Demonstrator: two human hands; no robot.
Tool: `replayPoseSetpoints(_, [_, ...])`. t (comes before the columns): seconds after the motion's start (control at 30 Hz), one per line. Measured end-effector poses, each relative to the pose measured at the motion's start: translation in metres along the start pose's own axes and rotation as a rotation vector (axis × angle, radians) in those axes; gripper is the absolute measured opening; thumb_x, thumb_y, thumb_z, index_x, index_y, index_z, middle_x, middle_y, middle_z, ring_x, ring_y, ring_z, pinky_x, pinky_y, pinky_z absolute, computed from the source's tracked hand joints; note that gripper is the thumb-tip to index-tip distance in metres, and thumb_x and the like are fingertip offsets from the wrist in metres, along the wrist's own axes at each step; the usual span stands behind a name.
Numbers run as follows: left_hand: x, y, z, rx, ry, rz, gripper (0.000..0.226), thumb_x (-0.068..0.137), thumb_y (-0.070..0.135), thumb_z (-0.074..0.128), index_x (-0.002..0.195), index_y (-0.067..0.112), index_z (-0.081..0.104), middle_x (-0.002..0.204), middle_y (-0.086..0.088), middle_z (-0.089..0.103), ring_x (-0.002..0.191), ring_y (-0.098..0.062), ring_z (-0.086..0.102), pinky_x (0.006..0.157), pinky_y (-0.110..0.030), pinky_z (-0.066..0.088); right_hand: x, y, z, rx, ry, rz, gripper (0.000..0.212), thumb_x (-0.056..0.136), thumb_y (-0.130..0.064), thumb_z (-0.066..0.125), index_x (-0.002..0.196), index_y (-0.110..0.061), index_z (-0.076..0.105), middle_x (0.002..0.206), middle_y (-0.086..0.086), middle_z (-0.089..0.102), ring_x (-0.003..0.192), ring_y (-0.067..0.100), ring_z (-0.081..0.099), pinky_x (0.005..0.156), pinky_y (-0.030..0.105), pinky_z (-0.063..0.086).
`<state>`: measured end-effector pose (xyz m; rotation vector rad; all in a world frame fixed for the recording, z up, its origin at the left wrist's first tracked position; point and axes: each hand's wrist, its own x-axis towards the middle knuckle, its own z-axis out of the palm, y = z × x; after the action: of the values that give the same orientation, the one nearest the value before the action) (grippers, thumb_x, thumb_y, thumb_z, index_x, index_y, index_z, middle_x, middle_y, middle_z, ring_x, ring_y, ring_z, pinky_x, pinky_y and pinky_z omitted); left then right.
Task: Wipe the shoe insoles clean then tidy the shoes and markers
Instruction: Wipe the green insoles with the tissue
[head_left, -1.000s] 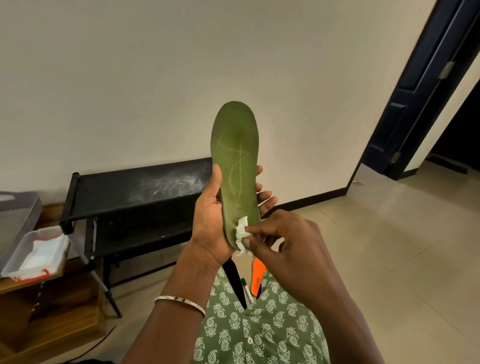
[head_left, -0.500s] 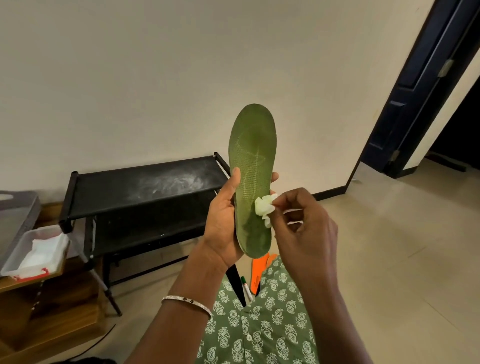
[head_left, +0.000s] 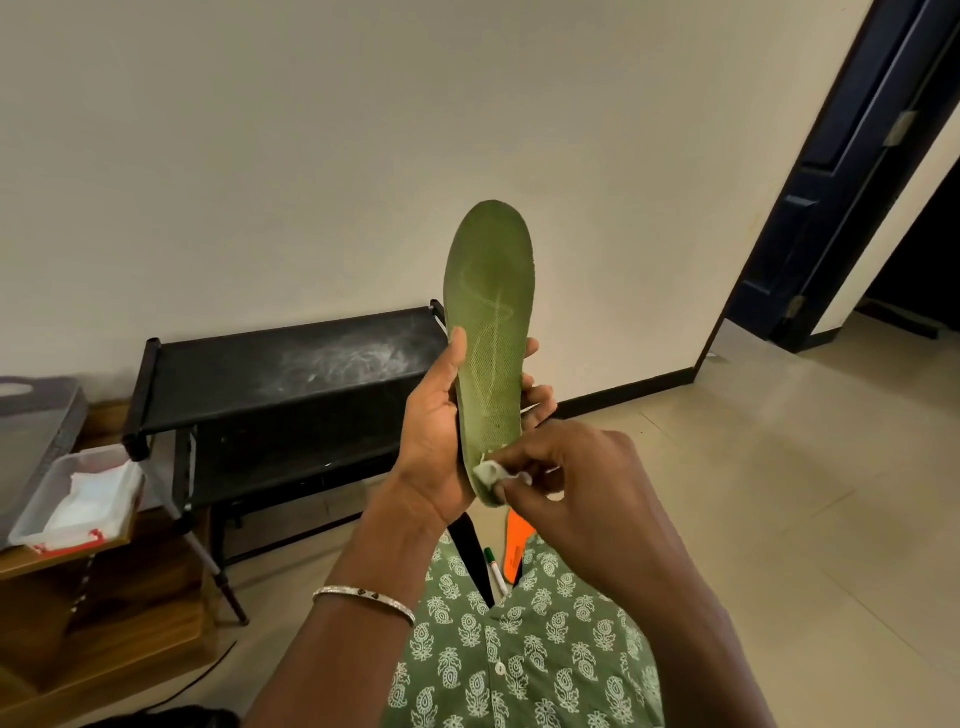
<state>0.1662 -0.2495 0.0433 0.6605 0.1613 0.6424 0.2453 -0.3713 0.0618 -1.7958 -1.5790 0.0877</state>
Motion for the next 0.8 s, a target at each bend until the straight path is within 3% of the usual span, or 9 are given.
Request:
replayPoseSetpoints(0.1, [0.002, 0.001, -0.002, -0.032, -0.013, 0.009, 0.078, 0.094, 0.060, 0.050, 0.139, -0.004, 0.052, 0.097, -0.013, 0.057, 0.100, -0.029, 0.058, 0.115, -0.053, 0.036, -0.003, -0.001, -0.005, 0.061, -0.040, 0.007, 0.009, 0.081, -0.029, 0.079, 0.090, -0.031, 0.080, 0.077, -0.019, 0.069, 0.074, 0.002, 0.064, 0.066, 0.031, 0.055])
replayPoseSetpoints(0.17, [0.001, 0.002, 0.001, -0.033, -0.023, -0.003, 0.079, 0.093, 0.061, 0.048, 0.140, -0.002, 0.051, 0.097, -0.012, 0.057, 0.099, -0.027, 0.058, 0.115, -0.051, 0.037, 0.000, 0.000, 0.000, 0.067, 0.110, 0.029, 0.009, 0.080, -0.024, 0.080, 0.087, -0.029, 0.079, 0.077, -0.018, 0.070, 0.072, 0.001, 0.065, 0.066, 0.027, 0.055])
replayPoseSetpoints(0.3, [-0.002, -0.002, 0.009, 0.009, -0.022, -0.020, 0.073, 0.091, 0.062, 0.047, 0.131, 0.002, 0.062, 0.106, -0.013, 0.059, 0.094, -0.025, 0.059, 0.096, -0.045, 0.048, 0.011, 0.001, 0.015, 0.029, 0.413, 0.007, 0.011, 0.081, -0.015, 0.079, 0.088, -0.018, 0.071, 0.084, -0.010, 0.068, 0.072, 0.004, 0.064, 0.065, 0.026, 0.055])
replayPoseSetpoints(0.37, [-0.003, 0.000, 0.008, 0.007, -0.015, -0.027, 0.076, 0.092, 0.063, 0.046, 0.135, 0.002, 0.058, 0.104, -0.012, 0.058, 0.091, -0.023, 0.060, 0.089, -0.044, 0.052, 0.011, 0.002, 0.014, 0.040, 0.371, -0.025, 0.010, 0.081, -0.013, 0.078, 0.088, -0.018, 0.073, 0.085, -0.011, 0.069, 0.073, 0.004, 0.064, 0.066, 0.026, 0.056])
replayPoseSetpoints(0.43, [-0.004, 0.002, 0.004, -0.013, -0.014, -0.027, 0.079, 0.093, 0.063, 0.046, 0.141, 0.001, 0.052, 0.099, -0.012, 0.056, 0.093, -0.024, 0.061, 0.089, -0.044, 0.055, 0.008, 0.003, 0.006, 0.051, 0.207, -0.015, 0.009, 0.080, -0.015, 0.078, 0.085, -0.023, 0.076, 0.083, -0.015, 0.070, 0.074, 0.002, 0.065, 0.067, 0.024, 0.056])
replayPoseSetpoints(0.5, [-0.003, 0.003, 0.000, -0.017, -0.001, 0.008, 0.080, 0.094, 0.062, 0.048, 0.141, -0.003, 0.051, 0.099, -0.013, 0.056, 0.097, -0.027, 0.060, 0.102, -0.049, 0.049, 0.002, 0.003, -0.005, 0.063, -0.014, 0.015, 0.009, 0.080, -0.018, 0.079, 0.084, -0.026, 0.078, 0.078, -0.017, 0.071, 0.074, 0.001, 0.066, 0.068, 0.025, 0.057])
replayPoseSetpoints(0.57, [-0.003, 0.003, 0.000, -0.024, 0.000, 0.021, 0.080, 0.095, 0.062, 0.048, 0.139, -0.005, 0.052, 0.099, -0.014, 0.056, 0.098, -0.029, 0.060, 0.110, -0.053, 0.042, -0.002, 0.003, -0.011, 0.088, -0.123, 0.013, 0.009, 0.080, -0.017, 0.080, 0.083, -0.026, 0.079, 0.074, -0.017, 0.071, 0.073, 0.001, 0.067, 0.067, 0.027, 0.057])
replayPoseSetpoints(0.67, [-0.003, 0.002, 0.006, -0.009, 0.003, 0.017, 0.081, 0.095, 0.063, 0.044, 0.140, -0.004, 0.051, 0.095, -0.013, 0.056, 0.097, -0.028, 0.059, 0.110, -0.052, 0.043, 0.000, 0.004, -0.007, 0.084, 0.005, -0.025, 0.011, 0.079, -0.016, 0.079, 0.083, -0.026, 0.079, 0.077, -0.017, 0.071, 0.074, 0.001, 0.067, 0.067, 0.028, 0.057])
replayPoseSetpoints(0.8, [-0.005, 0.002, 0.010, -0.004, -0.029, -0.050, 0.081, 0.095, 0.066, 0.041, 0.143, 0.001, 0.049, 0.096, -0.011, 0.056, 0.088, -0.022, 0.059, 0.080, -0.040, 0.058, 0.008, 0.003, 0.012, 0.068, 0.256, -0.083, 0.012, 0.080, -0.010, 0.076, 0.088, -0.020, 0.076, 0.083, -0.012, 0.067, 0.075, 0.006, 0.064, 0.066, 0.030, 0.056])
